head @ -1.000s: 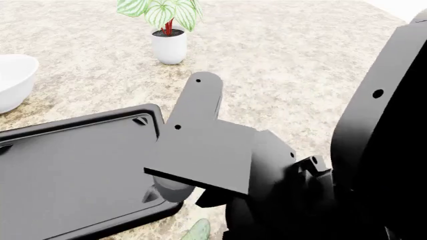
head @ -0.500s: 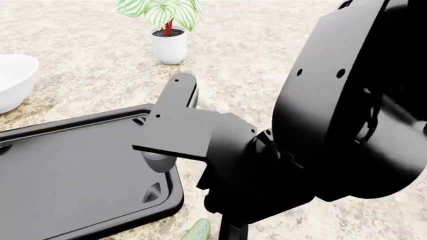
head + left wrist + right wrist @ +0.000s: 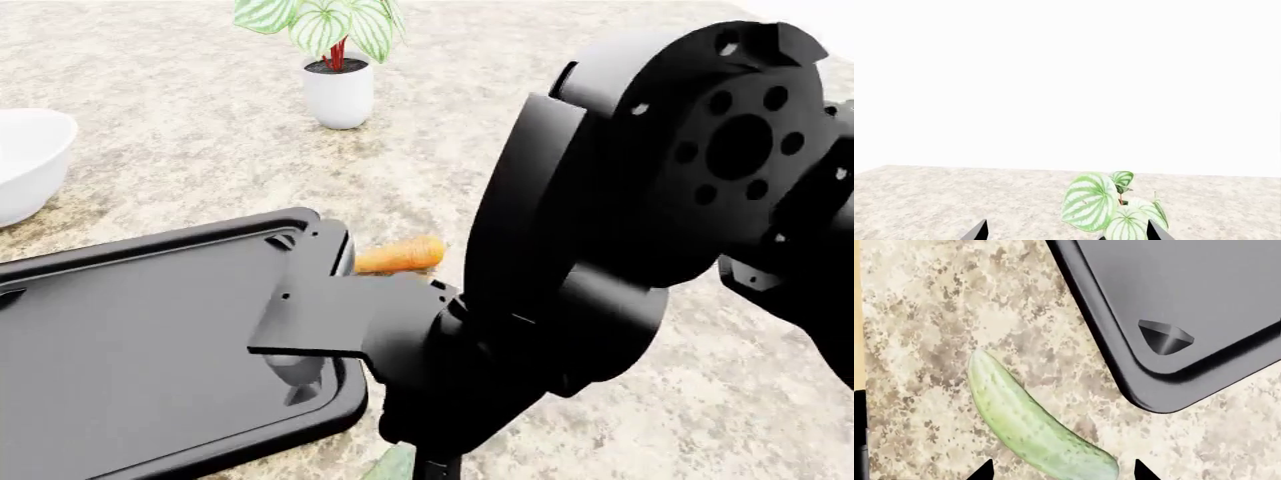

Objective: Place the two vegetables and bowl onto the tray for setting up a vegetable dip station.

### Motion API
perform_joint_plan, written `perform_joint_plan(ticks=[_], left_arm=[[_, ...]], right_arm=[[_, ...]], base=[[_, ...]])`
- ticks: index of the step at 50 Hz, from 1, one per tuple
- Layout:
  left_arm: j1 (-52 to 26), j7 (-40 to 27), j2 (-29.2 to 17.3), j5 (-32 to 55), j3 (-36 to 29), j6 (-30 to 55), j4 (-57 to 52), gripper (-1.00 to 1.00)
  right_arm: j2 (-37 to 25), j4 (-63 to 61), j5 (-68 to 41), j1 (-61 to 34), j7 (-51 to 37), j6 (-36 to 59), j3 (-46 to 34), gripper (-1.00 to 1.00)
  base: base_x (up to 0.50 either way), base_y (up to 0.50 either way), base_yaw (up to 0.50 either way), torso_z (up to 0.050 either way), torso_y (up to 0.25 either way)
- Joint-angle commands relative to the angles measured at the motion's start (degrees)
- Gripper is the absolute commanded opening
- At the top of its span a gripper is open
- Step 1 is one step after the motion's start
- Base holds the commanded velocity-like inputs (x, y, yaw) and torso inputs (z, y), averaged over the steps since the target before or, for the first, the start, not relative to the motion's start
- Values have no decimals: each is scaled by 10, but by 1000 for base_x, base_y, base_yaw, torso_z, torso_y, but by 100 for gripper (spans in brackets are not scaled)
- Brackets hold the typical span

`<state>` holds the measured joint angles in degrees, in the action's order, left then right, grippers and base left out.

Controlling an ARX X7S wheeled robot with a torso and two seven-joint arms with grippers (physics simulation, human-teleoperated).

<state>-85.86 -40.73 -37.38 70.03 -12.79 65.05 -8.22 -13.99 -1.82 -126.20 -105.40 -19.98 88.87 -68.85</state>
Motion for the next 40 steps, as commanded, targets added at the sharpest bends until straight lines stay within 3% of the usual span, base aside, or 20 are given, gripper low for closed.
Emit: perform_joint_plan(ticks=[1, 28, 39, 40], left_arm=[[-2, 1, 0, 0, -3, -2, 2, 100], [0, -3, -6, 5, -2, -4, 0, 100], [5, -1, -10, 4, -2, -7, -1, 100], [5, -1, -11, 4, -2, -8, -1, 100]], right_arm=[[31, 3, 69, 5, 86, 0, -37, 100], [85, -12, 199, 2, 232, -15, -99, 100], [107, -26, 307, 18, 322, -36, -125, 100], [103, -48, 366, 13, 341, -58, -132, -100]], base=[[0, 0, 0, 0, 0], [0, 0, 0, 0, 0], [0, 0, 0, 0, 0], [0, 0, 0, 0, 0]])
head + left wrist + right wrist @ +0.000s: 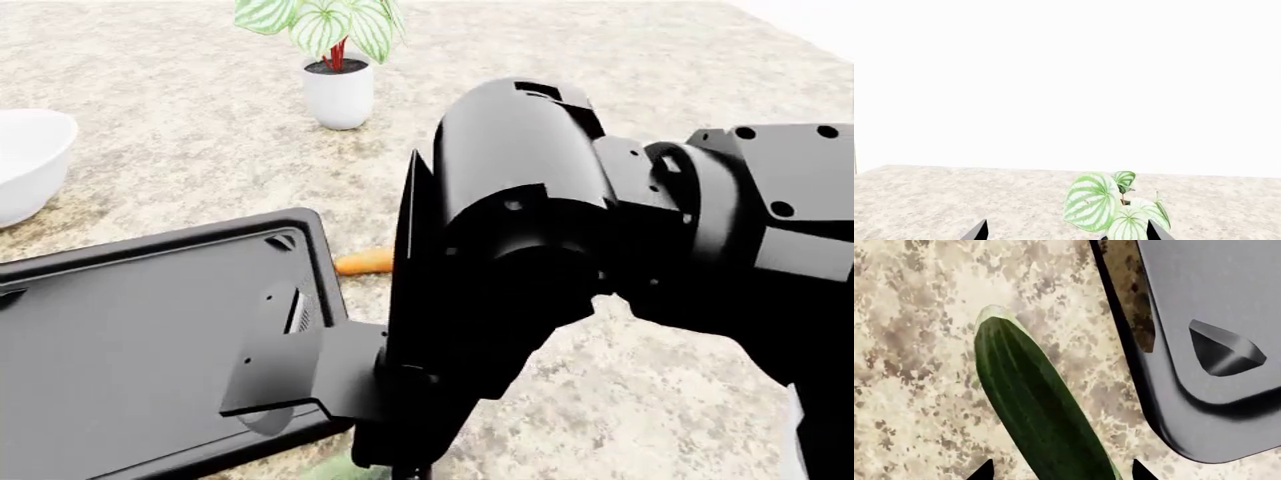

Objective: Place the two vegetables and bowl onto the tray for setting up a vegetable dip station.

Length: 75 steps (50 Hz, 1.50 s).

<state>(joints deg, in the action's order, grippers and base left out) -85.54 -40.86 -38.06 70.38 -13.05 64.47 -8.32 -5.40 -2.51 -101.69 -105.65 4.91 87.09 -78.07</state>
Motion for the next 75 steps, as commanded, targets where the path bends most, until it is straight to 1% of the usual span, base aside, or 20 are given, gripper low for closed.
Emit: perform_joint_plan(ticks=[1, 12, 16, 21, 26, 34, 41, 45, 48, 49, 50, 57, 60, 63, 67, 75], left_arm=[[2, 0, -5, 1, 1, -2, 0, 100], [2, -2, -5, 3, -1, -2, -1, 100], [4, -2, -6, 3, -1, -3, -1, 100], [3, -2, -8, 4, 0, -3, 0, 100], [3, -3, -9, 4, 0, -4, -1, 100], [0, -5, -6, 5, -2, -3, 0, 100], [0, -6, -8, 8, -2, -3, -2, 100], [-2, -9, -9, 11, 0, -2, -2, 100], [-3, -9, -7, 10, -2, -2, -2, 100], [-4, -9, -5, 10, -3, -3, -1, 100], [-2, -9, -4, 10, -4, -3, -3, 100], [-2, -7, -6, 11, -5, -4, -2, 100], [0, -6, -6, 9, -6, -6, -2, 100], [2, -6, -4, 9, -8, -7, -2, 100], [3, -4, -2, 7, -10, -9, -2, 100], [2, 1, -3, 3, -12, -13, 4, 100]], right_arm=[[19, -27, 103, 15, 84, -35, -39, -100], [12, -54, 111, 5, 79, -51, -40, -100], [12, -65, 118, -13, 86, -57, -35, -100], [9, -84, 98, -38, 81, -54, -23, -100], [-6, -92, 38, -69, 37, -47, -10, -100], [-30, -106, -29, -131, -14, -47, 7, -100], [-41, -98, -39, -184, -26, -50, 27, -100], [-54, -87, -6, -202, -35, -58, 40, -100], [-62, -77, 57, -193, -30, -72, 33, -100], [-66, -69, 97, -180, -18, -93, 32, -100], [-67, -66, 138, -175, 2, -104, 19, -100], [-65, -37, 231, -136, 26, -145, -25, -100], [-58, -15, 281, -125, 43, -182, -41, -100], [-51, -9, 296, -120, 58, -192, -50, -100], [-42, 7, 341, -112, 81, -224, -74, -100], [-18, 63, 380, -105, 122, -268, -84, -100]], base=[[0, 0, 0, -16, 0], [0, 0, 1, -2, 0], [0, 0, 0, 0, 0], [0, 0, 0, 0, 0], [0, 0, 0, 0, 0], [0, 0, 0, 0, 0], [0, 0, 0, 0, 0], [0, 0, 0, 0, 0], [0, 0, 0, 0, 0], [0, 0, 0, 0, 0], [0, 0, 0, 0, 0], [0, 0, 0, 0, 0], [0, 0, 0, 0, 0], [0, 0, 0, 0, 0], [0, 0, 0, 0, 0], [0, 0, 0, 0, 0]])
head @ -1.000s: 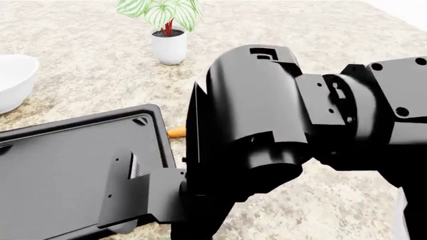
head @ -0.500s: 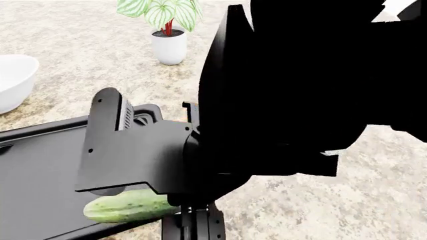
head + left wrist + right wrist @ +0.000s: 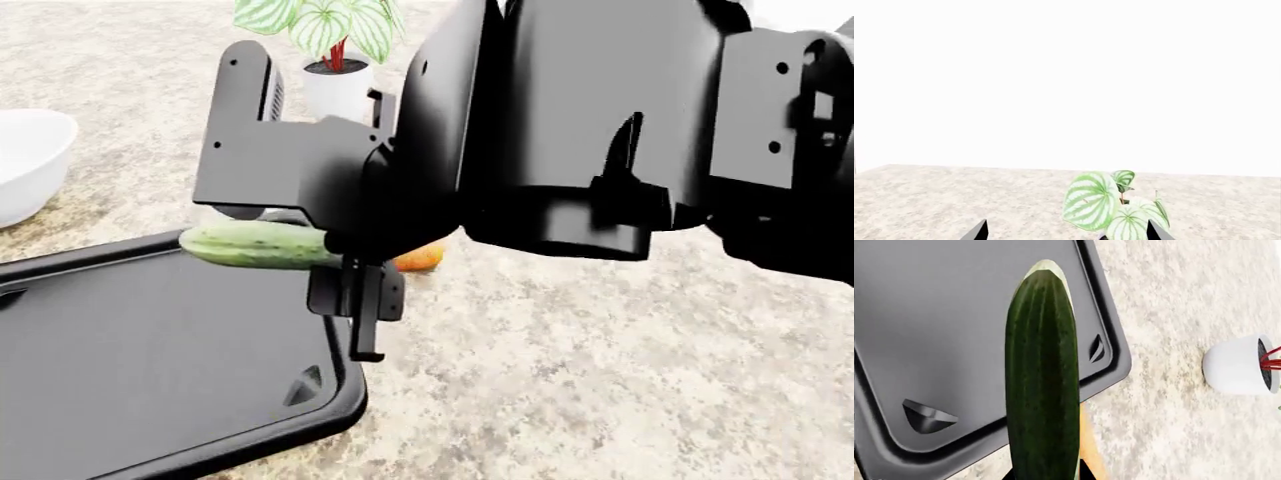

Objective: Place the two vegetables and bowl onto the tray for setting up a vegetable dip station.

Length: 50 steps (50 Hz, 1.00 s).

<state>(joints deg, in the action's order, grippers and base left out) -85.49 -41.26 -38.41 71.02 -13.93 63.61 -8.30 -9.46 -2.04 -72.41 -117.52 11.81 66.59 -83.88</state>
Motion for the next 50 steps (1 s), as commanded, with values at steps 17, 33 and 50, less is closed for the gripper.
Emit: perform_joint_plan(ticks=[17, 33, 50], left_arm=[[2, 6, 2, -4, -7, -8, 5, 100], [14, 6, -1, -3, -7, -14, 2, 100], [13, 8, 0, -4, -10, -17, 4, 100]], right_arm=[[42, 84, 107, 49, 66, -104, -30, -100], [73, 126, 134, 75, 72, -136, -39, -100], [66, 103, 125, 79, 91, -144, -34, 100]], base=[[0, 0, 0, 0, 0], [0, 0, 0, 0, 0], [0, 0, 0, 0, 0]])
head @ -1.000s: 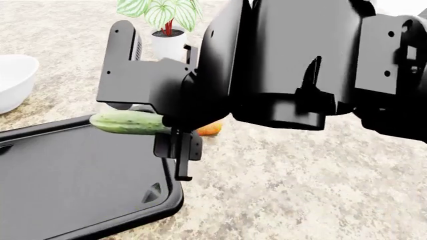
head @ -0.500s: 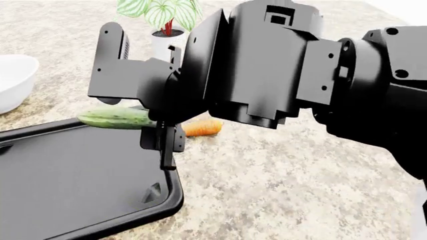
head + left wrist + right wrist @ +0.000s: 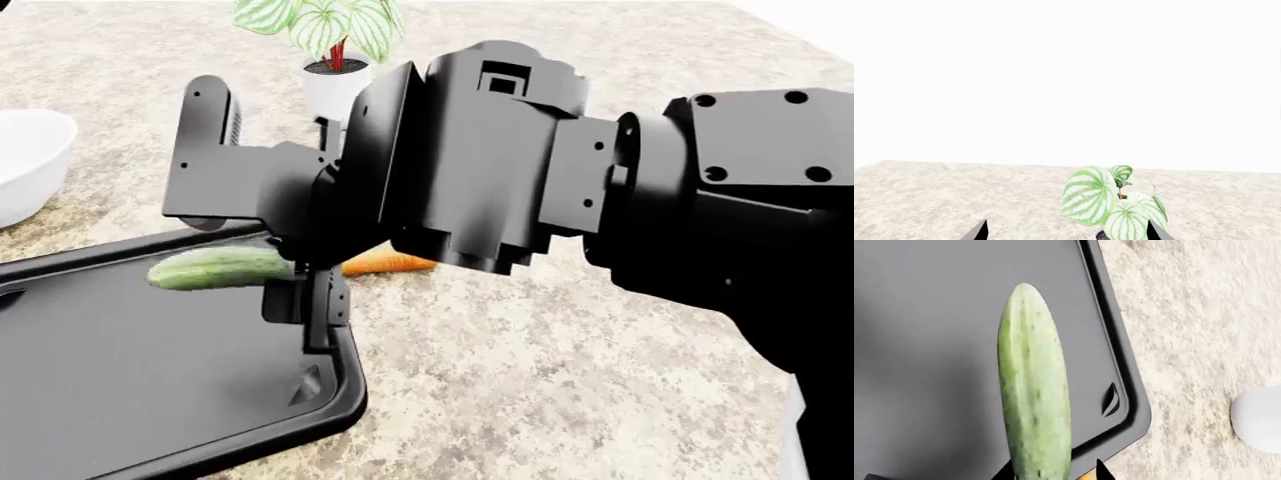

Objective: Place the two vegetables and bowl onto the tray for setting up a vegetable dip station.

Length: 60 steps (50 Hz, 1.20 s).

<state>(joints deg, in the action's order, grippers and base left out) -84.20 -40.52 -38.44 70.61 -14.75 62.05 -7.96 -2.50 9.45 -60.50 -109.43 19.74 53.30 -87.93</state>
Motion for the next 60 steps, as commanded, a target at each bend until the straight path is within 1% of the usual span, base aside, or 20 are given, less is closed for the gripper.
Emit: perform_joint_plan(ticks=[1, 8, 14, 19, 22, 24, 25, 29, 33, 35, 36, 38, 45, 49, 50, 53, 55, 56, 59, 60], left_arm=[[-1, 0, 0, 0, -2, -1, 1, 100], [-4, -1, 0, 3, -1, -1, 2, 100], [-1, -3, 0, 3, -2, -1, 0, 100], [-2, -4, 1, 4, -3, -1, -1, 100], [-2, -6, 2, 7, -2, -1, -3, 100], [-2, -5, 2, 6, -2, -2, -2, 100], [-2, -5, 3, 7, -2, -3, -2, 100], [-1, -5, 2, 6, -2, -4, -1, 100], [-2, -6, 2, 9, 0, -4, -1, 100], [-2, -7, 1, 9, 0, -4, -1, 100], [-4, -7, 1, 10, 0, -4, -1, 100], [-5, -8, 1, 11, 1, -3, 0, 100], [1, -3, -3, 6, 0, -9, 2, 100], [2, 0, -2, 2, -3, -11, 6, 100], [1, 0, 0, 3, -4, -10, 6, 100], [-1, 1, 3, 4, -6, -10, 6, 100], [-2, 2, 2, 3, -6, -12, 8, 100], [-1, 2, 2, 3, -5, -12, 7, 100], [4, 2, 2, 3, -4, -15, 6, 100], [5, 3, 2, 2, -5, -16, 7, 100]], right_arm=[[-5, -13, 5, -3, 13, -12, 6, 100], [-11, -16, 13, -19, 10, -15, 12, 100], [-24, -24, 1, -49, -5, 9, 29, 100], [-40, -22, -7, -68, -33, 28, 48, 100], [-47, 0, -33, -66, -87, 54, 80, 100], [-49, 22, -20, -65, -122, 69, 73, 100], [-56, 40, -37, -53, -141, 70, 95, 100], [-74, 68, -50, -26, -193, 55, 131, 100], [-80, 108, -82, -2, -245, 72, 163, 100], [-84, 116, -83, 5, -247, 75, 161, 100], [-82, 133, -93, 6, -229, 83, 162, 100], [-87, 127, -61, 8, -231, 65, 142, 100], [-85, 171, -54, 14, -208, 40, 147, 100], [-78, 193, -36, 14, -212, 57, 123, 100], [-75, 203, -33, 17, -201, 50, 120, 100], [-78, 227, -46, 28, -212, 39, 143, 100], [-80, 229, -46, 34, -191, 41, 135, 100], [-80, 239, -51, 39, -198, 35, 144, 100], [-73, 271, -70, 47, -157, 18, 164, 100], [-73, 270, -58, 47, -148, 10, 155, 100]], base=[[0, 0, 0, 0, 0], [0, 0, 0, 0, 0], [0, 0, 0, 0, 0], [0, 0, 0, 0, 0], [0, 0, 0, 0, 0], [0, 0, 0, 0, 0], [0, 0, 0, 0, 0], [0, 0, 0, 0, 0], [0, 0, 0, 0, 0], [0, 0, 0, 0, 0], [0, 0, 0, 0, 0], [0, 0, 0, 0, 0], [0, 0, 0, 0, 0], [0, 0, 0, 0, 0], [0, 0, 0, 0, 0], [0, 0, 0, 0, 0], [0, 0, 0, 0, 0], [0, 0, 0, 0, 0], [0, 0, 0, 0, 0], [0, 0, 0, 0, 0]])
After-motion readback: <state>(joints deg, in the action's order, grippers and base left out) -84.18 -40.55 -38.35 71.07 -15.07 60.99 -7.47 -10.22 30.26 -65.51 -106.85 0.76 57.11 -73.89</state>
